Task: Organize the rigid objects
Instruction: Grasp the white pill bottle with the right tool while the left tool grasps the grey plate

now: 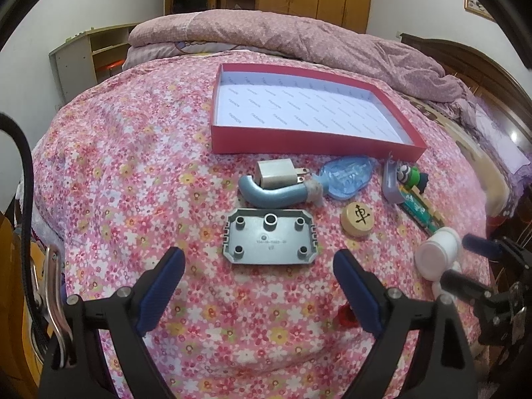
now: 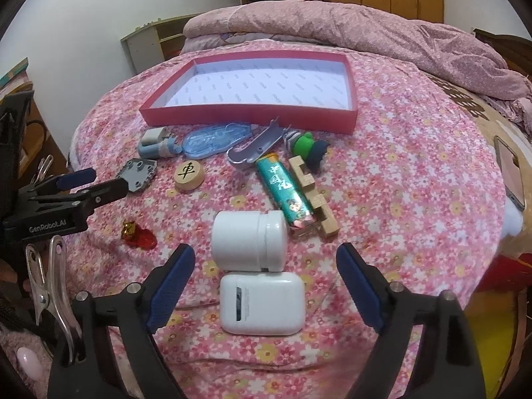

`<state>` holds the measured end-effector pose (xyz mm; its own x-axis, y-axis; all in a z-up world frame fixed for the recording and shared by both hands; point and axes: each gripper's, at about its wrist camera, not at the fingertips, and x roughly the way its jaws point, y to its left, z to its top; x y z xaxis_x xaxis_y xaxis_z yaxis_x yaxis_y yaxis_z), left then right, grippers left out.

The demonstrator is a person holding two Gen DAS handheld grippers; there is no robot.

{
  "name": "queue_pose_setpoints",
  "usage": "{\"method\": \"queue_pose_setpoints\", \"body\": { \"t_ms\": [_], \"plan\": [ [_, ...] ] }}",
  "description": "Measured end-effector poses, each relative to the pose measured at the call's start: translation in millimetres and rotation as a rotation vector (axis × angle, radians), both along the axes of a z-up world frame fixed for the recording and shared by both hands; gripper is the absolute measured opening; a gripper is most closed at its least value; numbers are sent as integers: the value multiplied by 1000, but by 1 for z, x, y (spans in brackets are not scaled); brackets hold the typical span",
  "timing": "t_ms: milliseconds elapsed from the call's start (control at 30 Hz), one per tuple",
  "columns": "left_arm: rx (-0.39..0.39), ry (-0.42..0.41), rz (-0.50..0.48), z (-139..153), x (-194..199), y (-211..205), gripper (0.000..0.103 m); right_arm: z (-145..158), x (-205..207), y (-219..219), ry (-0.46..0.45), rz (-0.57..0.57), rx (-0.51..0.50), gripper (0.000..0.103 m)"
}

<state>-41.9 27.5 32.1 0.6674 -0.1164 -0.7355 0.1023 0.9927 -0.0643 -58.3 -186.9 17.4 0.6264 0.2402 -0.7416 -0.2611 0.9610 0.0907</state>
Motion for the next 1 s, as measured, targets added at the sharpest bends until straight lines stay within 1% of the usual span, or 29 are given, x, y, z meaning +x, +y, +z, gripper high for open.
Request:
{"method": "queue_pose_setpoints", "body": {
  "t_ms": [233, 367, 433, 567, 667, 900, 967, 1000],
  "plan": [
    [14, 21, -14, -7, 10, -6, 94, -2, 1, 11, -11, 46, -11, 86],
    [35, 18, -14, -11, 16, -10, 94, -7, 5, 17, -4, 63, -25, 80],
    [45, 17, -12, -14, 19, -11, 94, -9, 7, 18, 1, 64, -27, 79],
    [48, 32, -9, -19, 26, -11, 94, -14, 12, 19, 21, 62, -17, 70],
    [48, 32, -7, -22, 27, -11, 94, -18, 16, 17, 35, 52, -5, 67],
    [46, 23, -2, -23, 29, -9, 94, -19, 17, 14, 25, 40, 3, 65],
    [46, 21, -1, -23, 29, -9, 93, -19, 17, 15, 20, 35, -6, 58],
    [46, 19, -1, -22, 29, -9, 91, -18, 17, 15, 17, 32, -9, 56]
  ]
}}
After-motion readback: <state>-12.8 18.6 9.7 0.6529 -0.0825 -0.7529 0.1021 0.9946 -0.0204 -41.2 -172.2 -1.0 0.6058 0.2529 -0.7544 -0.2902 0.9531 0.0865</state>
